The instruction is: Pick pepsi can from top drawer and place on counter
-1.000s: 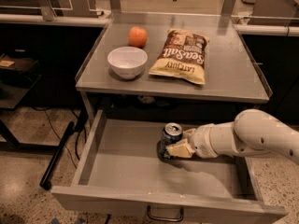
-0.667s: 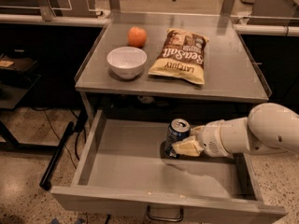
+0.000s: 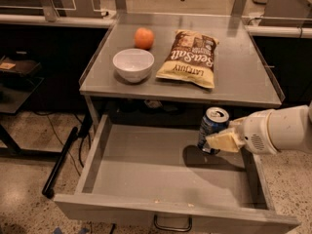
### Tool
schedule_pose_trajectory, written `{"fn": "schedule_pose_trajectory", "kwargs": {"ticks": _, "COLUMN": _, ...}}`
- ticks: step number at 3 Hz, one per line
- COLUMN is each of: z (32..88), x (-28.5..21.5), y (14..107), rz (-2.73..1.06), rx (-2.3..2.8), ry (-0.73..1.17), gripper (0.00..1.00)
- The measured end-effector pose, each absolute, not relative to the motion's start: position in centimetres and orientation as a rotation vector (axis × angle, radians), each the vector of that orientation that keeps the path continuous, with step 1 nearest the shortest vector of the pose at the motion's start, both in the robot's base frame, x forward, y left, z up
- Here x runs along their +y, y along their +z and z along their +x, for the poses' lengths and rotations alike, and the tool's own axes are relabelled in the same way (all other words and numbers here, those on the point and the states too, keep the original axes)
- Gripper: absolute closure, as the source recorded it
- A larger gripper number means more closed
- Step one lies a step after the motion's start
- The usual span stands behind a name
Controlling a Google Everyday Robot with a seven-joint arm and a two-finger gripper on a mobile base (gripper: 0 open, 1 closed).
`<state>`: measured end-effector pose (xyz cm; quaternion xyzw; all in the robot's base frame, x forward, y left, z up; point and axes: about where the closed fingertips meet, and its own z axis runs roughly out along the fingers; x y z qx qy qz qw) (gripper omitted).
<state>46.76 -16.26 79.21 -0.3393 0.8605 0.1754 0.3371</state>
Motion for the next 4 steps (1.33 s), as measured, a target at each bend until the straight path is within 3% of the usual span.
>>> {"fn": "schedule_pose_trajectory", "kwargs": {"ticks": 2, "z": 48.6, "x": -16.4, "y": 81.0, "rz": -0.864, "rx": 2.228, "ry": 0.425, "gripper": 1.0}}
{"fn": "schedule_pose_trajectory", "kwargs": {"ticks": 4, "z": 56.6, "x": -20.7, "y": 87.9, "rz": -0.771, "rx": 2.199, "ry": 0.241, "gripper": 1.0}}
